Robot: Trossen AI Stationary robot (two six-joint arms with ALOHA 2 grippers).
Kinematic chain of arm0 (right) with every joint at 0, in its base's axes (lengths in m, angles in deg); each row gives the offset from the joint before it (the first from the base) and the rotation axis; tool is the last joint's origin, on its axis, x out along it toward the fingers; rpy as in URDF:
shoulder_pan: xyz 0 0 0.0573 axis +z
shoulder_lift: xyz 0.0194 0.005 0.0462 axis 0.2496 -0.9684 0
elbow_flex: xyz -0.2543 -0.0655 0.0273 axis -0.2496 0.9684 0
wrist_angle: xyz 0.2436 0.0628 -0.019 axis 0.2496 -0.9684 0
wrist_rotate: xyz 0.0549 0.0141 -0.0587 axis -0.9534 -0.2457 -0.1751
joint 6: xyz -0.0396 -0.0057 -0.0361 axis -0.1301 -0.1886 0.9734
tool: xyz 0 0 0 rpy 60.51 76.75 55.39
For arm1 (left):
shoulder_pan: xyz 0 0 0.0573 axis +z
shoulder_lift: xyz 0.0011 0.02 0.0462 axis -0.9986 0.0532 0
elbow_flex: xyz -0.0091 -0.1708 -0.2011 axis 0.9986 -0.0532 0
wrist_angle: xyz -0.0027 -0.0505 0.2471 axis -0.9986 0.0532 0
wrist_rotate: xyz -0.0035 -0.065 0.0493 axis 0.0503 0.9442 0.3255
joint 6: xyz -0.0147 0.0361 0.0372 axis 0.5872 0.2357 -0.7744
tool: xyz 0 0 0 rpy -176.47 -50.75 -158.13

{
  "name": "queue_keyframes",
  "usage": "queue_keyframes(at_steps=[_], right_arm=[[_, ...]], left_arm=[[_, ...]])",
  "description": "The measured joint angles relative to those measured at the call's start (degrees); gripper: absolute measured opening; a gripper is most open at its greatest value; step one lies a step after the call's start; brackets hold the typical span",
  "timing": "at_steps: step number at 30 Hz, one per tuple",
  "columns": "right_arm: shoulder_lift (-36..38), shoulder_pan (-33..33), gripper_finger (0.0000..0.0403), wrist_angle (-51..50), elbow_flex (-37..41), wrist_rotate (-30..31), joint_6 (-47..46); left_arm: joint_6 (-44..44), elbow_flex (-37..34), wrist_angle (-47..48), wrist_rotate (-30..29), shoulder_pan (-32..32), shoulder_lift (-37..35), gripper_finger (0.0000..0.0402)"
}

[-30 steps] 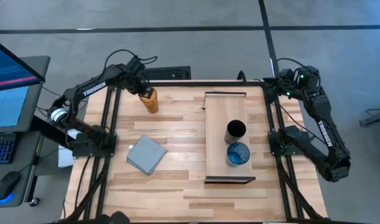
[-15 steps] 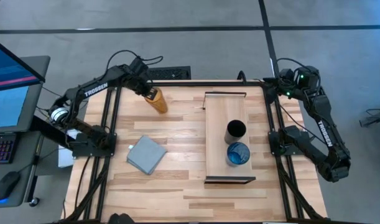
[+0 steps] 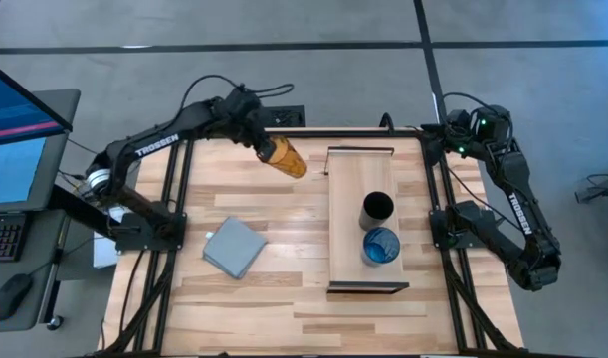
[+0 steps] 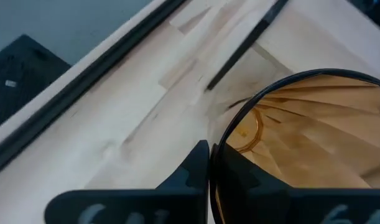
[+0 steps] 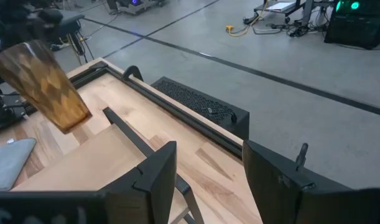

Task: Stack small to large cups/mugs on shelf
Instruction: Put the brown cup on the shelf

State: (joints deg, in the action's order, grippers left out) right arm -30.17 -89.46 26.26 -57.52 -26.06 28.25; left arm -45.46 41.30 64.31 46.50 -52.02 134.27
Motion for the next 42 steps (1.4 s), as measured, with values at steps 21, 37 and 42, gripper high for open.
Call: queue_keyframes(at_steps=[21, 37, 42], right_arm=[[0.00, 0.02, 0.0204, -3.41, 0.00, -0.07, 0.18], [0.00, 0.02, 0.0205, -3.45, 0.00, -0.04, 1.10], [0.00, 0.02, 0.0203, -3.45, 0.00, -0.03, 1.10]], left_arm=[[-9.67, 37.70, 24.68, -9.26, -10.92, 22.46, 0.0000], [-10.04, 41.70, 30.22, -10.59, -13.56, 23.42, 0.0000], [-7.67, 41.06, 34.61, -13.57, -13.54, 23.37, 0.0000]])
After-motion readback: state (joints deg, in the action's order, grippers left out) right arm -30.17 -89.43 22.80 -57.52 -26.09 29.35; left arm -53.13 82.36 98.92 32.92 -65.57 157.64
